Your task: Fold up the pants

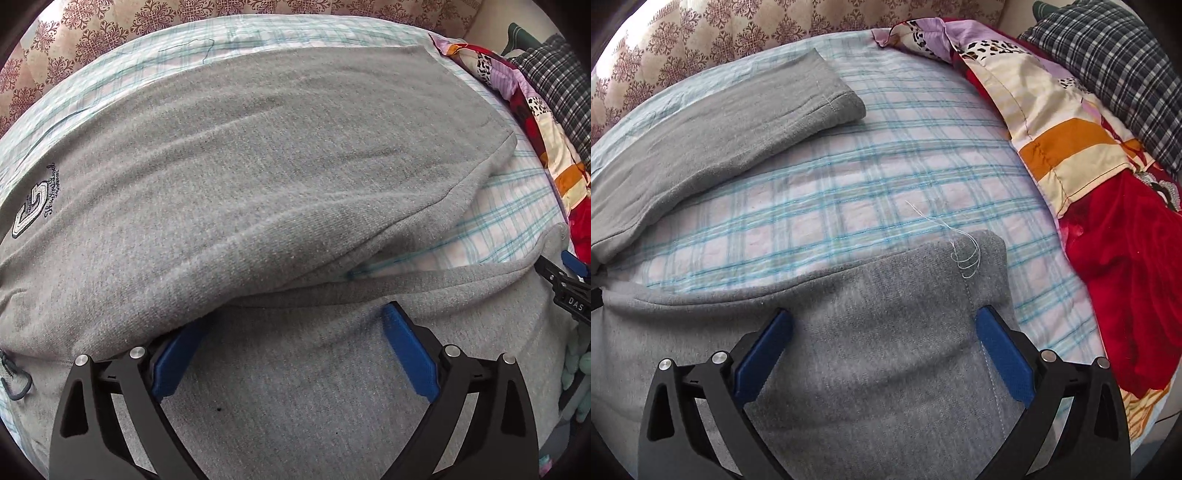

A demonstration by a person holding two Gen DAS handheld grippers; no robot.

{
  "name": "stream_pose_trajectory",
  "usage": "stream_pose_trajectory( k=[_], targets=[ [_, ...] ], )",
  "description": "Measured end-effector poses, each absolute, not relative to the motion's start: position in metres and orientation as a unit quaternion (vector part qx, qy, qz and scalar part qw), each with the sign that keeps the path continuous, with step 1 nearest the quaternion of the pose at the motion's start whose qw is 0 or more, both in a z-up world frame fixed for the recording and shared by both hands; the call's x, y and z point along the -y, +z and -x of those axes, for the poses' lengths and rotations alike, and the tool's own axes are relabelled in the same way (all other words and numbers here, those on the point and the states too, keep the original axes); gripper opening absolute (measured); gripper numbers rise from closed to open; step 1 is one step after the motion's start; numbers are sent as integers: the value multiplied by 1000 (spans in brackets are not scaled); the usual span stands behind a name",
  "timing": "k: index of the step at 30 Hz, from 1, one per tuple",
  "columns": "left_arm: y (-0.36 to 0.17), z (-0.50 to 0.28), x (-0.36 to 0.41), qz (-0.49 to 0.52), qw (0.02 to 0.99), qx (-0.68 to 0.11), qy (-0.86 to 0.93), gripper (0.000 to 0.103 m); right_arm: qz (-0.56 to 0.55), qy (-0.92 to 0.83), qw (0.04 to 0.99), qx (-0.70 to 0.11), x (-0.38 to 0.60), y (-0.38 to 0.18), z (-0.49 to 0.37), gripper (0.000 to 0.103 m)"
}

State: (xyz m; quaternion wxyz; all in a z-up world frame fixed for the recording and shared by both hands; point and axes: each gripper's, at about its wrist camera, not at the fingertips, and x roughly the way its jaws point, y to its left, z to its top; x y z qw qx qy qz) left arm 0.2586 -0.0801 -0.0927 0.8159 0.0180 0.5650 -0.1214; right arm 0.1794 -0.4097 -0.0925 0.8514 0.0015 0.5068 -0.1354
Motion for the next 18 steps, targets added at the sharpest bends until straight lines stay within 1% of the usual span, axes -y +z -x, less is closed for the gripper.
stream_pose_trajectory(
  k=[4,9,18],
  targets=[
    [-80,-251,72,-9,814,-562,-144,97,-6,-140,854,-501,409,-84,-174,98],
    [-66,-238,56,-11,816,-556,-156,97,-18,-141,869,-474,400,-61,-169,98],
    [-39,-235,15,-7,836,-526,-156,97,-12,-80,894,-441,338,-36,-201,98]
  ],
)
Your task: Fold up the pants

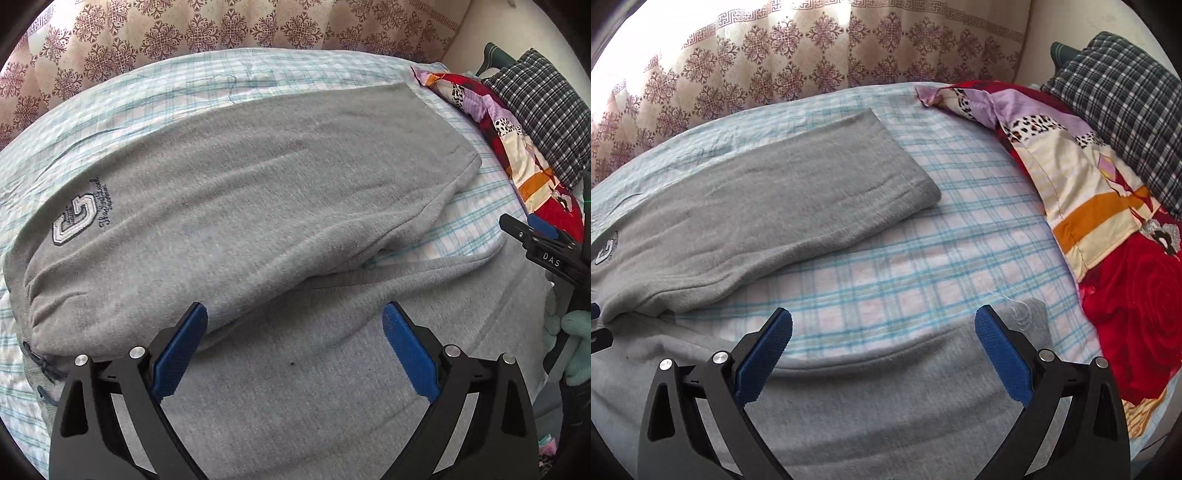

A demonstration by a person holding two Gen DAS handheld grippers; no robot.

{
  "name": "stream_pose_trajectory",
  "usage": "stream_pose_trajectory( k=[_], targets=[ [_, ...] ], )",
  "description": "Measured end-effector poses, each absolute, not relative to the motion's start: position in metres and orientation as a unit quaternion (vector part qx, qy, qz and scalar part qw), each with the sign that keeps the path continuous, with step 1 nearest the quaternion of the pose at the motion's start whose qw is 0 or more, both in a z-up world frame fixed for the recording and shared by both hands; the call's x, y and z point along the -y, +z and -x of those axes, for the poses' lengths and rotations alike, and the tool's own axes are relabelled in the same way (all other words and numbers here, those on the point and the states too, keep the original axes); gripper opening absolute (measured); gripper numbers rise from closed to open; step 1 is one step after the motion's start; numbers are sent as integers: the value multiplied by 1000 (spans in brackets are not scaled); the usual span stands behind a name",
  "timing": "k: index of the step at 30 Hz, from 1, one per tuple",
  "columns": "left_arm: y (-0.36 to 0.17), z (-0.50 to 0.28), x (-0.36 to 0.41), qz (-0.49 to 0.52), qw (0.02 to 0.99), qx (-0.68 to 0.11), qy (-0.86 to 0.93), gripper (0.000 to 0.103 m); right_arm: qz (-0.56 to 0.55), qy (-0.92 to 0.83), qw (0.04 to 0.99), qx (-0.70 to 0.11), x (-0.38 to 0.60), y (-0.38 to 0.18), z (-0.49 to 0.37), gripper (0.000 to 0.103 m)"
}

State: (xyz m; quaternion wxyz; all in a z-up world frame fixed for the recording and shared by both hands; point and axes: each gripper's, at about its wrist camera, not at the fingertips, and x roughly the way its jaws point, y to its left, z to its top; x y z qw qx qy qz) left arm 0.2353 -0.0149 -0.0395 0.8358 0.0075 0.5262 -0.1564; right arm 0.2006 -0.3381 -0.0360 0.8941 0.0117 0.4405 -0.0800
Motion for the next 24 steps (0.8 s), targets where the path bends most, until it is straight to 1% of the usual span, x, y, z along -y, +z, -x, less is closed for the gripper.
stream_pose_trajectory(
  k=[12,19,24],
  targets=[
    [-31,-282,-102,14,861,-507,-38,97,-5,19,899,-438,231,-38,-255,98],
    [-40,-309,-165,24,865,-501,24,97,3,67,890,-450,178,-53,-273,98],
    [-47,-327,-205,22,866,-495,59,97,7,79,879,-470,159,-71,-282,98]
  ],
)
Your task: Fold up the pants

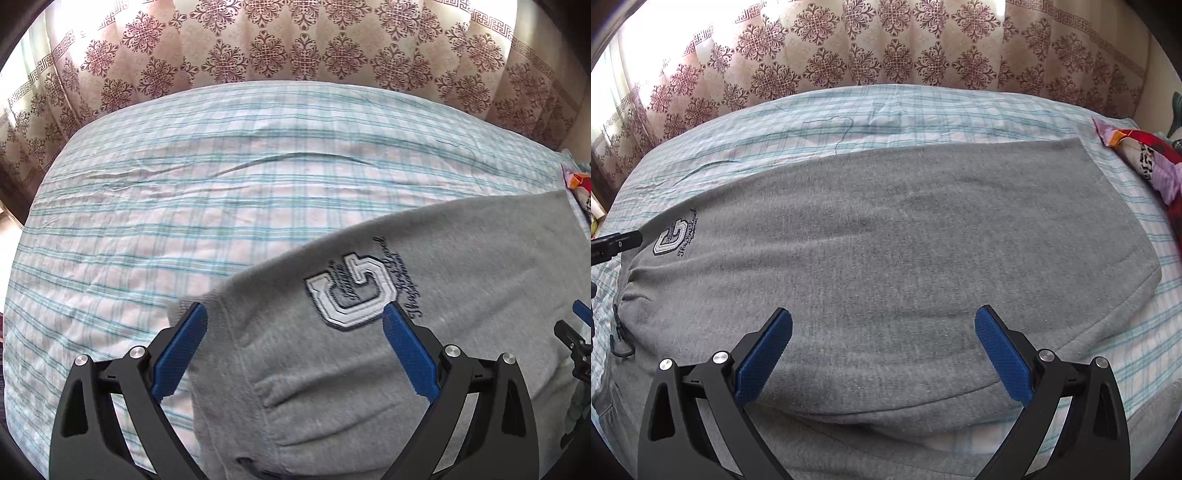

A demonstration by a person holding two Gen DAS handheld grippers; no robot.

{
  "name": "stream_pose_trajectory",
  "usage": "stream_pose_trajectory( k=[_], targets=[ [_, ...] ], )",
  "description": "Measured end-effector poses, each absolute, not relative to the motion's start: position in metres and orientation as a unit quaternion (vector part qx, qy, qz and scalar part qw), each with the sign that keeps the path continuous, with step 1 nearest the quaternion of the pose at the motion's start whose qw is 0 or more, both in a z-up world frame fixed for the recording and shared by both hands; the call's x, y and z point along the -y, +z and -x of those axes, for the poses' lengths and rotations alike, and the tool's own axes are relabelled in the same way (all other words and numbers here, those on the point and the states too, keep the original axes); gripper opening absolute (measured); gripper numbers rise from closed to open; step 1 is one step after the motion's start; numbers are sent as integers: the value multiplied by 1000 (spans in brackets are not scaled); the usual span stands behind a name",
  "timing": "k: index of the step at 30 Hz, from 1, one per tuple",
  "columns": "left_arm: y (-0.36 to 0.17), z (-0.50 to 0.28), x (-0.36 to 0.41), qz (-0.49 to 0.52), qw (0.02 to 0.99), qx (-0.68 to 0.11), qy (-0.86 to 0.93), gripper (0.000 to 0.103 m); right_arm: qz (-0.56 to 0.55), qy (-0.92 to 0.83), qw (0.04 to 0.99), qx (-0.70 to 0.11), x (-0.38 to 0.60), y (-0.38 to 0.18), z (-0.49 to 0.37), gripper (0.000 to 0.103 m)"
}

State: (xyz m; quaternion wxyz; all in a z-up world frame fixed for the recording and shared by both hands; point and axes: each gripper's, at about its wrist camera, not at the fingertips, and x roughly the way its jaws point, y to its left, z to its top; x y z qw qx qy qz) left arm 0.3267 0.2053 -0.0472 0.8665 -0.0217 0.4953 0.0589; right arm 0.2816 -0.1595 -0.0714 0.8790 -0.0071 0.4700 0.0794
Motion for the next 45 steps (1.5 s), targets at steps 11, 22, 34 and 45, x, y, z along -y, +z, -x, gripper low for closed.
stream_pose_trajectory(
  k=[11,22,34,45],
  targets=[
    [-86,-358,-251,-18,854,-517,54,92,21,75,871,-486,150,-97,-289,98],
    [-81,-342,-232,-25,858,-513,-18,29,18,69,861,-503,148,-101,-296,98],
    [-12,-244,-200,-56,894,-436,-83,25,-70,51,868,-489,196,-72,-309,98],
    [-2,-173,-183,-50,893,-431,-124,25,-164,-38,871,-462,285,-39,-379,98]
  ],
)
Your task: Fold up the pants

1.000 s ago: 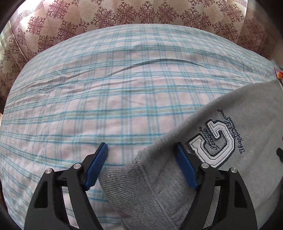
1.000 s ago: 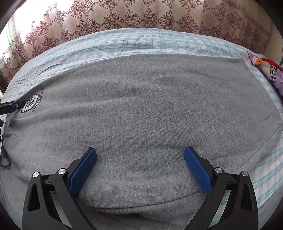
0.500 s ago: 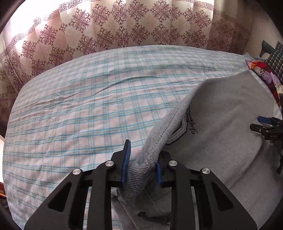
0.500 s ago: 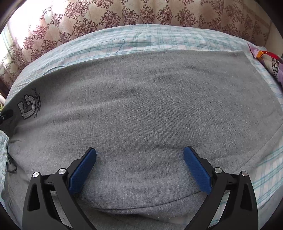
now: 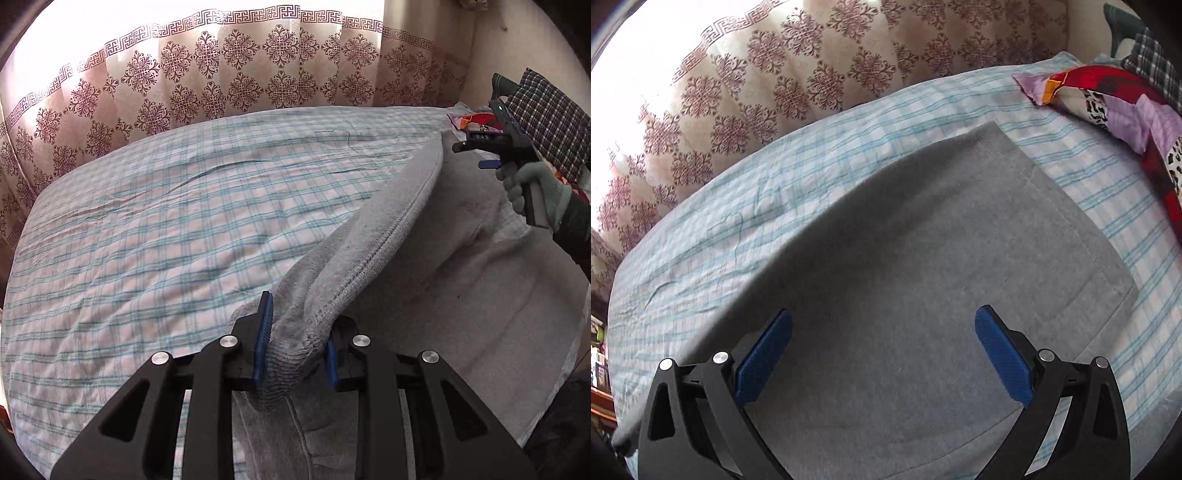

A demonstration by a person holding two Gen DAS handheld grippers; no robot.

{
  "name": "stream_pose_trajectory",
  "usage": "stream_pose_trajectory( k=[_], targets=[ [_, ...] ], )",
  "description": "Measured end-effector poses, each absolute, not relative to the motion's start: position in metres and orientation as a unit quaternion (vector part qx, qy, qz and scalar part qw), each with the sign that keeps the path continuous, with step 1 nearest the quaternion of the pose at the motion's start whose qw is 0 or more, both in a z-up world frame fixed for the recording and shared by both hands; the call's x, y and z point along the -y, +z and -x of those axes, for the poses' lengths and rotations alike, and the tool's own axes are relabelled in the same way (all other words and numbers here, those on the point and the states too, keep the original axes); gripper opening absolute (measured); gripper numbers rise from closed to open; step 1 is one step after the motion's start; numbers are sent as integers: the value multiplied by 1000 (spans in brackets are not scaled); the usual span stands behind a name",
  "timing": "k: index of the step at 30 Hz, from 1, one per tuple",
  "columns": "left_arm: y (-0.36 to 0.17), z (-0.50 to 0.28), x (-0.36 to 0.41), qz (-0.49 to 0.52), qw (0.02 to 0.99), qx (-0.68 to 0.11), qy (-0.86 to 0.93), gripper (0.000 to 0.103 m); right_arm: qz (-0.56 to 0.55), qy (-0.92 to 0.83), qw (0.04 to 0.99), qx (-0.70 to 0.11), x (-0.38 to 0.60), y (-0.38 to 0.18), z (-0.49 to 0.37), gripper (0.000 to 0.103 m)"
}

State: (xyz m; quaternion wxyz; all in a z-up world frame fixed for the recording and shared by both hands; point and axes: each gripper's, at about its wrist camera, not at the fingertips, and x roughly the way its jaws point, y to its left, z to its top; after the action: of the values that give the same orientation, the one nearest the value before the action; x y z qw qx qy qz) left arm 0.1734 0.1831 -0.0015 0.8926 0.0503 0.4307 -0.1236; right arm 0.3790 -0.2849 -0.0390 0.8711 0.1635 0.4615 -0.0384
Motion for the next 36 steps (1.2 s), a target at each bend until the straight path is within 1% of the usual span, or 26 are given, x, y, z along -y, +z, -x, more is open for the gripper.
stream_pose_trajectory(
  k=[8,13,14,15,16,17,18,20,21,23,24,25,31,36],
  targets=[
    [-18,-143,-174,-54,873,-462,-146,25,-289,-58,847,-441,338,-43,-411,98],
    [-25,-130,-174,-52,868,-472,-149,25,-273,-80,850,-443,343,-43,-429,98],
    [-25,-128,-176,-50,868,-472,-147,25,-266,-87,851,-445,345,-43,-433,96],
    [-23,-127,-177,-46,869,-471,-145,25,-259,-95,849,-451,346,-45,-438,87],
    [-22,-126,-179,-45,870,-469,-143,25,-253,-102,847,-457,349,-48,-442,81],
    [-19,-126,-180,-44,872,-467,-141,26,-247,-108,843,-466,353,-51,-445,62],
    [-17,-127,-182,-44,874,-465,-137,26,-241,-117,837,-477,357,-55,-447,38],
    [-11,-130,-184,-46,878,-458,-130,26,-239,-130,831,-486,366,-58,-446,25],
    [-7,-133,-185,-48,881,-453,-126,26,-239,-129,832,-483,370,-56,-443,17],
    [1,-138,-190,-47,887,-444,-118,26,-224,-127,843,-473,374,-43,-437,12],
    [4,-140,-192,-47,890,-440,-114,26,-211,-127,851,-464,375,-33,-433,7],
    [7,-143,-194,-47,892,-437,-110,26,-196,-130,859,-454,377,-21,-428,6],
    [23,-143,-209,-33,902,-421,-92,26,-175,-95,893,-403,388,46,-390,5],
    [37,-130,-220,-17,909,-407,-89,26,-190,-83,908,-363,400,91,-345,5]
  ],
)
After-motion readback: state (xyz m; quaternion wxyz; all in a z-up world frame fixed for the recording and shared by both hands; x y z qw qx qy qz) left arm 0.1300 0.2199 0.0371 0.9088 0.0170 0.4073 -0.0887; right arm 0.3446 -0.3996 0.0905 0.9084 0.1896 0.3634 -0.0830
